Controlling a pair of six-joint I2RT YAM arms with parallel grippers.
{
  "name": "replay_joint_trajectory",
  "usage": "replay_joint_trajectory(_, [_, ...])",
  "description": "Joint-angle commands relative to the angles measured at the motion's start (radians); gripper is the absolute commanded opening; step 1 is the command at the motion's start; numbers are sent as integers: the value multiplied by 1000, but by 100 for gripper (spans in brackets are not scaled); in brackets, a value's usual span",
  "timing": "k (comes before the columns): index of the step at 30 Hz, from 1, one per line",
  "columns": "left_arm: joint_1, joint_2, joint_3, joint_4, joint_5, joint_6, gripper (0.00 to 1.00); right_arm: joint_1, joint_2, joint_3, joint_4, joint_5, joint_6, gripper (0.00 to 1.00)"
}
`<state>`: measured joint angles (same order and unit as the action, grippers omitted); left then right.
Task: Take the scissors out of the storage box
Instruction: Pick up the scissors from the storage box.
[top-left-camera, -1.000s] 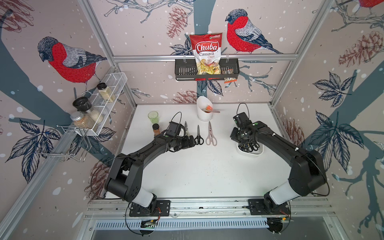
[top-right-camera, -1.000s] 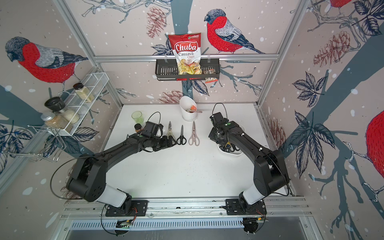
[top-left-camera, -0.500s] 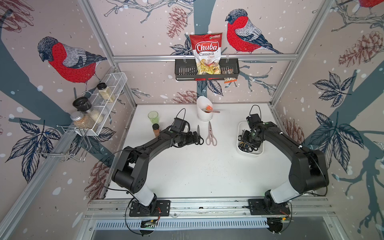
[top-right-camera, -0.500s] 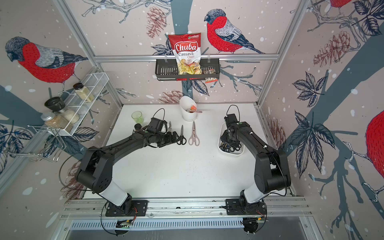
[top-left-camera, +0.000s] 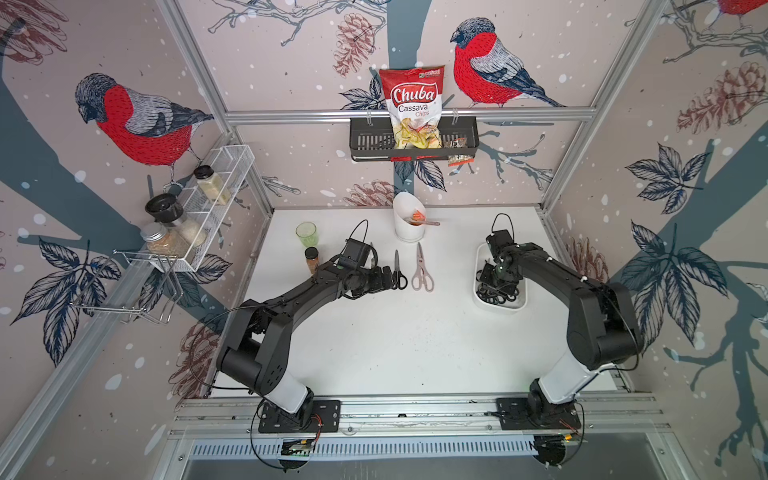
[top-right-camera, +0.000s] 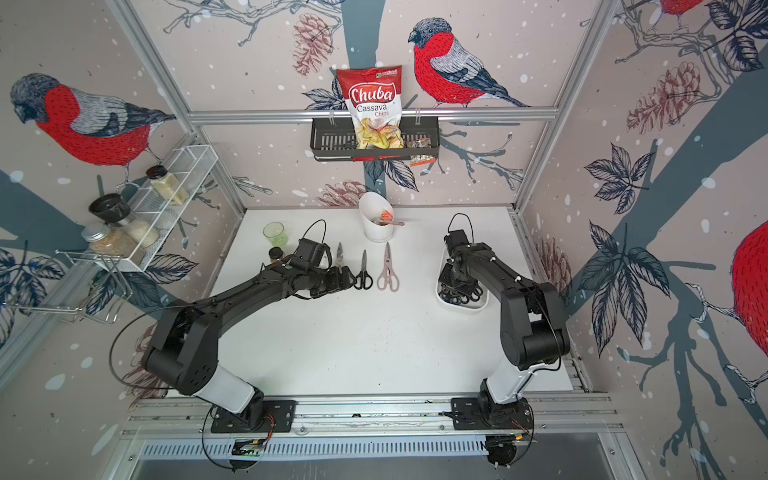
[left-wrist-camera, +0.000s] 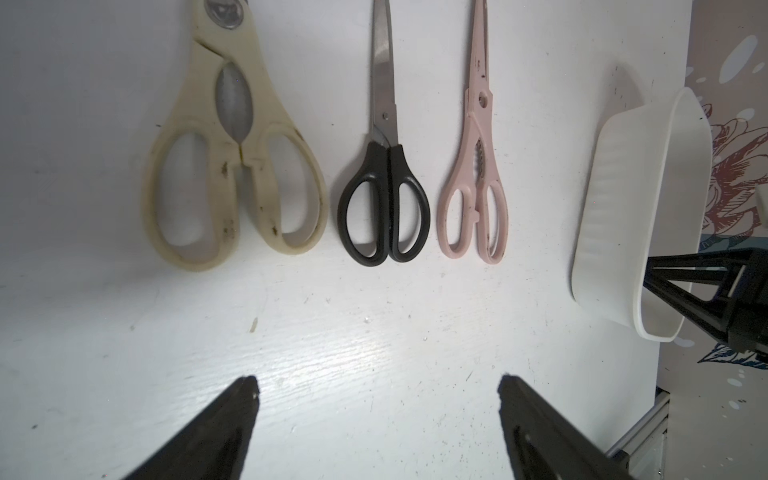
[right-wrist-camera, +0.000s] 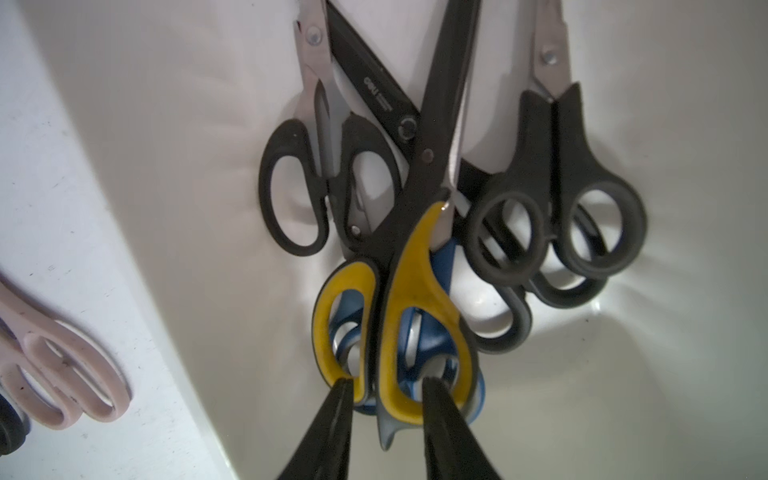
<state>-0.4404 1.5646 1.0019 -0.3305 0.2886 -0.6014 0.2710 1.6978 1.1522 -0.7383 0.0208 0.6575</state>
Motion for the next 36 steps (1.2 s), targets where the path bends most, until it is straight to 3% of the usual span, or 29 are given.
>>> replay_joint_trajectory(1, [0, -26, -31, -14, -24, 4, 94, 5, 30, 12, 13, 6, 2, 34])
replay_joint_trajectory(10, [2, -51, -51, -32, -49, 13, 94, 19, 104, 27, 16, 35, -4, 33])
replay_joint_trajectory(20, [11, -40, -42, -36, -45, 20, 95, 16, 99, 11, 13, 51, -2, 19])
replay_joint_trajectory(26, [18, -25, -29, -28, -30, 18, 94, 2, 48, 10, 10, 51, -10, 1])
replay_joint_trajectory(36, [83, 3, -18, 23, 49, -17, 94, -2, -111, 43, -1, 20, -96, 0])
